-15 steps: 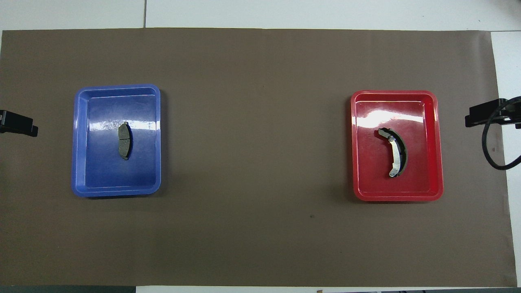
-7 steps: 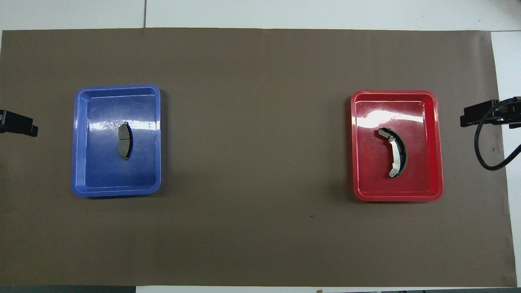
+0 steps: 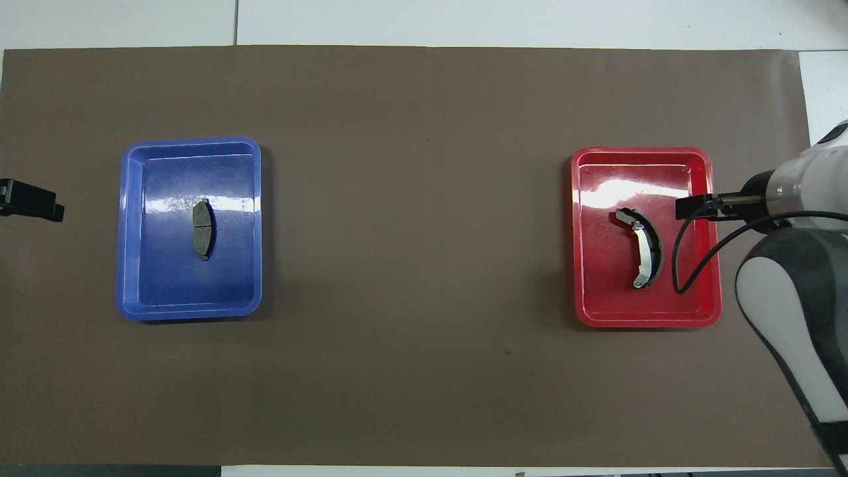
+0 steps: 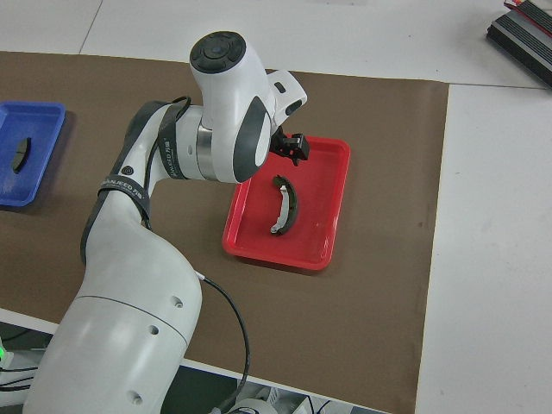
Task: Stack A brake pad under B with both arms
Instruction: 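Reach the right gripper to the curved pad while the left gripper reaches the small pad, then close the right gripper on the curved pad while the left gripper grasps the small pad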
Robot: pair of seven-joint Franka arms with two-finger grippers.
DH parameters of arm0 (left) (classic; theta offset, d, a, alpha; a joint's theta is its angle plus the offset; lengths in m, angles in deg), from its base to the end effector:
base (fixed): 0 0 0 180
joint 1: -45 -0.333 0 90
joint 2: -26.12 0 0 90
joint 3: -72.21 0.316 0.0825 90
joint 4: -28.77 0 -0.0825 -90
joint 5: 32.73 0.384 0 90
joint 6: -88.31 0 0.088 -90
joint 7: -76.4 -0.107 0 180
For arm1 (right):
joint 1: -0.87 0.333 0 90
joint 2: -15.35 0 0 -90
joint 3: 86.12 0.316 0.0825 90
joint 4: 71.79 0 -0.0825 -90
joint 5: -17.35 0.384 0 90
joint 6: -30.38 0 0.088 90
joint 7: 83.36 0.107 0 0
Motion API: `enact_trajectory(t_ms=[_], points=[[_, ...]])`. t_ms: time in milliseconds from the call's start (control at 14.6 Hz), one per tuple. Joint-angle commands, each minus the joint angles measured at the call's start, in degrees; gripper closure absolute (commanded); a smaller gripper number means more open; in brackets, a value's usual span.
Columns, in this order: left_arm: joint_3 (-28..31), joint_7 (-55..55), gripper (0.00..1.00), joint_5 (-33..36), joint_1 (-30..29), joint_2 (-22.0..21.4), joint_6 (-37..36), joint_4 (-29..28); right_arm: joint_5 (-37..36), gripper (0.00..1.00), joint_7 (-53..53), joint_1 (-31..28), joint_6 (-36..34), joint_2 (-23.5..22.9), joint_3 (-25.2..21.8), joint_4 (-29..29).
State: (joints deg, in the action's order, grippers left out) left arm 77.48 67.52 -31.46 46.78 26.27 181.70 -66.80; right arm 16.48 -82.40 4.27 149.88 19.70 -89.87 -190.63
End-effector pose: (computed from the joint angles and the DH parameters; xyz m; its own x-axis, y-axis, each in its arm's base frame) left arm 0.5560 0.0361 0.5821 0.9945 -0.0952 -0.0436 -0.0960 -0.9953 -0.0158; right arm 0.5390 -0.0046 0.4713 0.9961 -0.0156 0.0873 -0.0163 -0.9998 0.0074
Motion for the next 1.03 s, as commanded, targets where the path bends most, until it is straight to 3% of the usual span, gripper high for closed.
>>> enact_trajectory(t_ms=[0,206,480,960], points=[[-0.5,0.1,0.01,0.6,0.3,-2.3,6.0,-4.7,0.5,0.01,-3.6,-0.2,11.3,-2.4,0.2,-6.9],[-0.6,0.1,0.01,0.6,2.8,-3.8,12.8,-11.3,2.2,0.01,-8.1,-0.4,20.9,-4.6,0.2,-13.7],[-0.6,0.0,0.02,0.6,3.6,-2.8,21.4,-17.7,2.3,0.01,-13.4,-2.2,24.4,-8.4,0.2,-14.8],[-0.6,0.1,0.04,0.6,6.0,3.7,38.6,-27.8,5.7,0.05,-13.8,-2.3,25.0,-9.3,0.2,-17.0]])
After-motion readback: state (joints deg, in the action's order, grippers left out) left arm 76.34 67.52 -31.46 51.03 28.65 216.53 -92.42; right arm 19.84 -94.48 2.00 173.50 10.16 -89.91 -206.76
